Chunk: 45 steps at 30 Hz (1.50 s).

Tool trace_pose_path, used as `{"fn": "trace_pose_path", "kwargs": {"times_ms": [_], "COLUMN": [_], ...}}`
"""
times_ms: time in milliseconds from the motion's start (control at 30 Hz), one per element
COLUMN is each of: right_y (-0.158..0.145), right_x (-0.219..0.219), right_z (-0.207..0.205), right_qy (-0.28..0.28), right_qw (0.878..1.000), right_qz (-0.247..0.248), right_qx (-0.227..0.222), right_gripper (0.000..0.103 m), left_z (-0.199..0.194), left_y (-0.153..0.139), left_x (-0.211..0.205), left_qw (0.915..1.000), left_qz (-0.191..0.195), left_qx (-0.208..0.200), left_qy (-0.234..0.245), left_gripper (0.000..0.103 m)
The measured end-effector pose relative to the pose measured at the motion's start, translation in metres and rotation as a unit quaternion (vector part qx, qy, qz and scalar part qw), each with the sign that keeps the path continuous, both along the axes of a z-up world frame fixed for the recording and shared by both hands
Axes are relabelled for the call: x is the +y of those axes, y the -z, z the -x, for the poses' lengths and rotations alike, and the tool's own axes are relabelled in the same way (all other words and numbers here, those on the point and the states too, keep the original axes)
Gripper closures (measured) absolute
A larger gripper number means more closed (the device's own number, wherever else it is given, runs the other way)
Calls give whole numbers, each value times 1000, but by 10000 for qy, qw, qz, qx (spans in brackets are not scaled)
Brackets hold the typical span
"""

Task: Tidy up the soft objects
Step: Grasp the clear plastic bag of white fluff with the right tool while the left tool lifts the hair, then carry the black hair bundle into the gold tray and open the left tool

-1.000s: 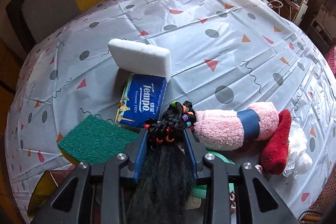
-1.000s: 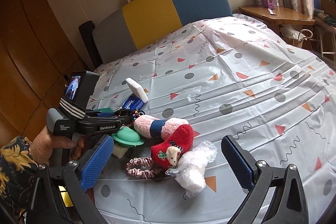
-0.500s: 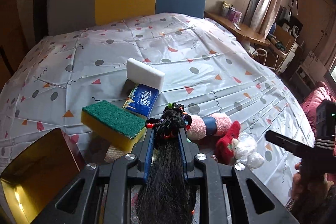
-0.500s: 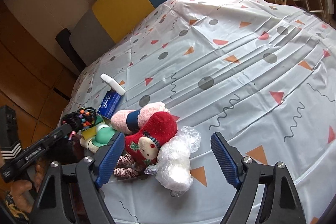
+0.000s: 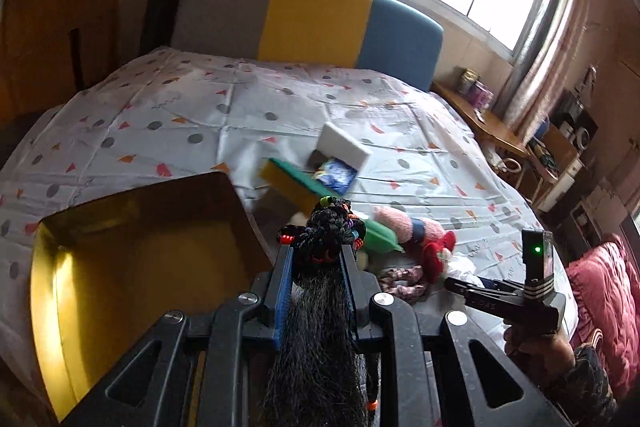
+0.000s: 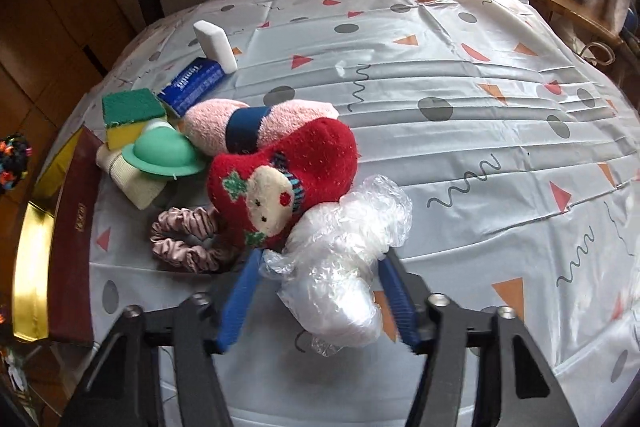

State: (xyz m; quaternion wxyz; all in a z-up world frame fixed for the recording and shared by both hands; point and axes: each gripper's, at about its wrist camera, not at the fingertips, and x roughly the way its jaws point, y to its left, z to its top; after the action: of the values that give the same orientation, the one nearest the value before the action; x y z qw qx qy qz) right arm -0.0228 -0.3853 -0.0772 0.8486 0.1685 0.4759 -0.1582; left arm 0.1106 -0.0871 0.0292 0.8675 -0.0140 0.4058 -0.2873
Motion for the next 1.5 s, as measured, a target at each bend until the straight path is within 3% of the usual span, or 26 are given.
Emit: {"fn": "trace_pose_path", "kwargs": {"times_ms": [200,367,533,700,767,833,1000,1167,1300,1500], "right_y": [6,7,9,10,10,11,11,11,12,13], "right_x": [2,2,8,10,11,12,14,17,21,26], "right_z": [0,1,-1,-3,-5,-7,-9,-10,-8,-5], "right_qy": [-39,-26,-117,-165,-176,-191,-256,-314,-302,-311], "right_qw": [9997,9998,9996,9993,9992,9991,9983,9974,9970,9957], "right_qz": [91,-5,136,203,222,253,384,526,621,827], "right_qx": [224,198,226,249,266,280,343,378,353,286], "right_gripper": [65,65,65,65,65,65,64,64,65,66], "left_z": [-26,-59,-89,-105,-105,-103,-76,-34,1,43], "left_y": [37,64,77,80,81,79,66,49,39,19], "left_x": [89,118,102,67,54,46,41,49,60,79], "left_qw": [9906,9780,9715,9744,9771,9791,9838,9817,9770,9636], "left_qz": [-188,-179,160,279,224,186,-271,-782,-971,-1183], "left_qx": [351,681,995,1079,1045,1018,615,98,-225,-817], "left_qy": [-1310,-1961,-2146,-1951,-1838,-1748,-1663,-1736,-1883,-2254], "left_gripper": [82,82,82,77,68,65,64,63,63,62]}}
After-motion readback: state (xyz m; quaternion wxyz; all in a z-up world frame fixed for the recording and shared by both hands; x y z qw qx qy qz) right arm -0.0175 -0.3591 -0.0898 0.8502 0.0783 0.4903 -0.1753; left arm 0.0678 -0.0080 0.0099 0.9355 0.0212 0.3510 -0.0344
